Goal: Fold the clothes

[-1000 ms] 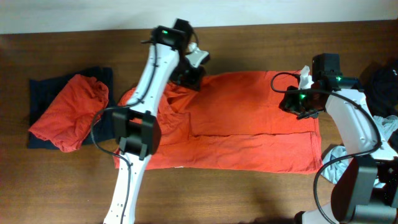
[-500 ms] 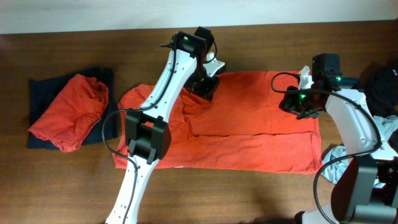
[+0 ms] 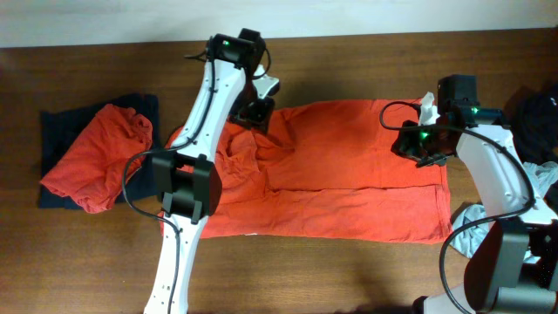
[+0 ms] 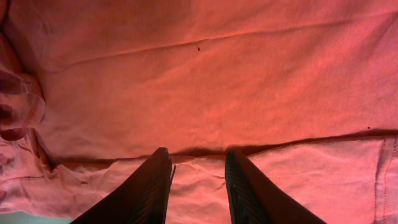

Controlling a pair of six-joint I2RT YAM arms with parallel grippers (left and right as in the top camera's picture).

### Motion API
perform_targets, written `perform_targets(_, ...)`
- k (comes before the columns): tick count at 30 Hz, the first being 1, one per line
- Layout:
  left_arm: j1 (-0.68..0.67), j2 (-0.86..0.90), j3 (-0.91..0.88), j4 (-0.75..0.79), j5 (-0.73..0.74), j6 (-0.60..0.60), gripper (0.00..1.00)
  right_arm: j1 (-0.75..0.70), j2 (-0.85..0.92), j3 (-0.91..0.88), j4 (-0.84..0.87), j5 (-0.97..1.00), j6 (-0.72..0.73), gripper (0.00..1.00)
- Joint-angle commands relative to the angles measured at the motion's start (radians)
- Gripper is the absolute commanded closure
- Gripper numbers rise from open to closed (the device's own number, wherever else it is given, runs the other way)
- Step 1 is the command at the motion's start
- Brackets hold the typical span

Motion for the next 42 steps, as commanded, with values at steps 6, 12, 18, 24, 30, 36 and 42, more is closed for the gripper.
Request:
perform_targets(6,-0.014,-0.027,-0.047,-0.055,-0.232,-0.174,0.72,0.003,0.006,0.016,0.000,-0.002,0.006,0.67)
perform_targets(12,-0.011,-0.161,-0.043,-0.064,-0.226,-0.178,0.69,0.003,0.006,0.016,0.000,-0.002,0.006,0.67)
perform_targets(18,-0.013,-0.419,-0.117,-0.064,-0.233,-0.187,0.60,0.003,0.006,0.016,-0.005,-0.002,0.006,0.67)
perform_targets(24,-0.016,-0.649,-0.489,-0.049,-0.360,-0.373,0.54,0.003,0.006,0.016,-0.008,-0.002,0.006,0.67)
perform_targets(30,-0.018,-0.701,-0.859,0.334,-0.154,-0.412,0.01,0.003,0.006,0.016,-0.006,-0.002,0.006,0.67)
perform_targets(36,-0.018,-0.664,-1.052,0.680,-0.108,-0.412,0.27,0.003,0.006,0.016,-0.012,-0.002,0.006,0.67)
perform_targets(42,-0.029,-0.575,-1.059,0.726,-0.204,-0.417,0.36,0.004,0.006,0.016,-0.015,-0.002,0.006,0.66)
